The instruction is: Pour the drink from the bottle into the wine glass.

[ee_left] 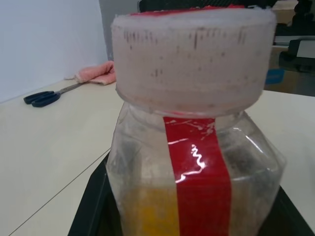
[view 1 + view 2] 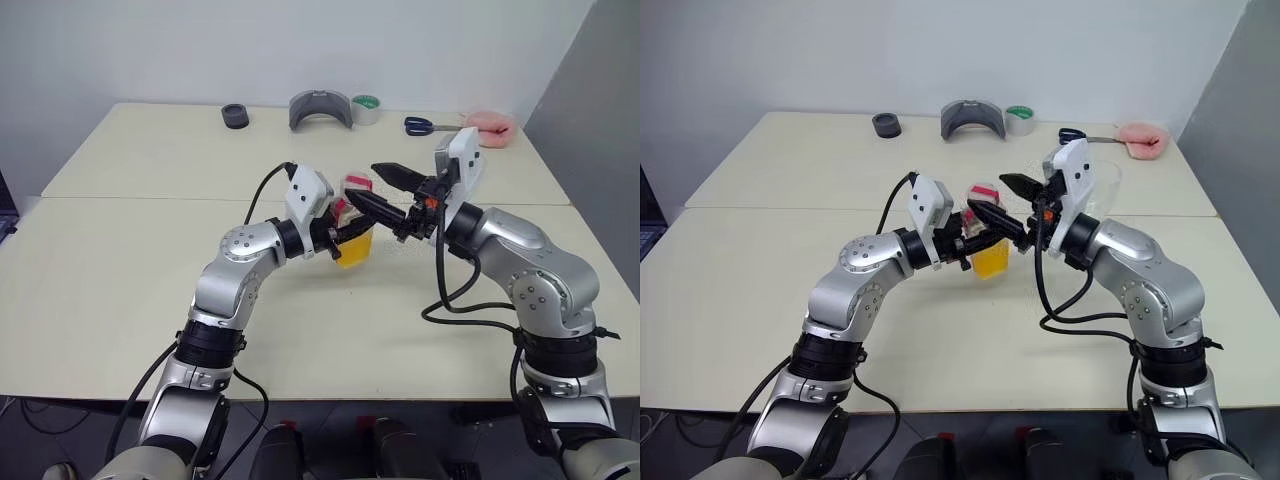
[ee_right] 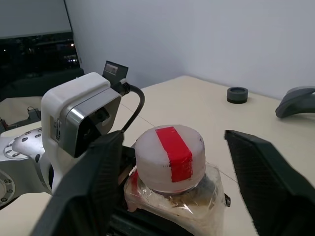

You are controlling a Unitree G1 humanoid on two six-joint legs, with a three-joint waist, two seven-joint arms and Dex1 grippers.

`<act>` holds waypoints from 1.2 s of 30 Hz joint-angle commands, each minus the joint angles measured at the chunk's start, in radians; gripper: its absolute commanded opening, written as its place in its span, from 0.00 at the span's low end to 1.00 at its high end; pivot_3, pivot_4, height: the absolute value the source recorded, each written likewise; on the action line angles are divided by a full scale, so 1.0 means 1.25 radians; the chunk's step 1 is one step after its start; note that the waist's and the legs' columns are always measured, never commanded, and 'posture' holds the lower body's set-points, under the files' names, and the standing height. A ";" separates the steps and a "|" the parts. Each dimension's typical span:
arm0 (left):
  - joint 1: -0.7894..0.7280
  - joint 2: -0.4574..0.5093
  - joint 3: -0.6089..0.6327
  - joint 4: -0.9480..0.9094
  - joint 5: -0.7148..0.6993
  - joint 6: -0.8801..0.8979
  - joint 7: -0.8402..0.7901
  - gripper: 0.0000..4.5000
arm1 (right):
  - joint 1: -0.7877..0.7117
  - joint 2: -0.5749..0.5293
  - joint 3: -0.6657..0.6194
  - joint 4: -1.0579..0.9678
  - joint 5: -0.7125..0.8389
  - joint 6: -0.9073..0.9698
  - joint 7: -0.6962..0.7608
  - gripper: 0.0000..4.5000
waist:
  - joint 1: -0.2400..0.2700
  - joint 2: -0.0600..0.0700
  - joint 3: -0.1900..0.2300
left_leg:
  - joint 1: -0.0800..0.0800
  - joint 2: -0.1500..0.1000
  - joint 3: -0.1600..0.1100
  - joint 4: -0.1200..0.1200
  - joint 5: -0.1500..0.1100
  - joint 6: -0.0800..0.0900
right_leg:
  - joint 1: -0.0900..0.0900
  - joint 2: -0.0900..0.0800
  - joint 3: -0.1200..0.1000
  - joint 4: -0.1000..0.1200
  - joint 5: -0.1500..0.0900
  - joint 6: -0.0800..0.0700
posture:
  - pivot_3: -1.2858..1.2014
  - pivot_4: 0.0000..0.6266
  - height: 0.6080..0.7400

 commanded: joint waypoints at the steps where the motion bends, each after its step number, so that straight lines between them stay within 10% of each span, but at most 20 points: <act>1: -0.024 -0.007 0.004 -0.038 -0.011 -0.006 0.003 0.39 | -0.026 0.000 0.003 -0.019 -0.003 -0.018 0.012 0.48 | 0.000 0.000 0.000 | 0.000 0.000 0.000 0.000 0.000 0.000 | 0.000 0.000 0.000 0.000 0.000 0.000 | 0.52 0.24 1.00; 7: -0.025 -0.009 0.003 -0.041 -0.012 0.000 0.003 0.39 | -0.022 -0.004 0.010 -0.017 -0.005 -0.024 0.024 0.01 | 0.000 0.000 0.000 | 0.000 0.000 0.000 0.000 0.000 0.000 | 0.000 0.000 0.000 0.000 0.000 0.000 | 0.52 0.24 1.00; 13: -0.027 -0.009 0.005 -0.043 -0.013 0.006 0.001 0.39 | -0.028 -0.012 0.010 -0.013 -0.007 -0.031 0.036 0.01 | 0.000 0.000 0.000 | 0.000 0.000 -0.001 0.000 0.000 0.000 | 0.000 0.000 -0.001 0.000 0.000 0.000 | 0.52 0.24 1.00; 24: -0.030 -0.011 0.009 -0.045 -0.017 0.012 0.002 0.39 | -0.030 -0.019 0.024 -0.011 -0.029 -0.035 0.051 0.77 | 0.000 0.000 0.000 | 0.000 0.000 -0.001 0.000 0.000 0.000 | 0.000 0.000 -0.001 0.000 0.000 0.000 | 0.52 0.24 1.00; 36: -0.035 -0.015 0.006 -0.037 -0.016 0.010 0.000 0.39 | -0.030 -0.016 0.030 -0.003 -0.048 -0.039 0.057 0.77 | 0.000 0.000 0.000 | -0.001 0.000 -0.001 0.000 0.000 0.000 | 0.000 0.000 -0.001 0.000 0.000 0.000 | 0.52 0.24 1.00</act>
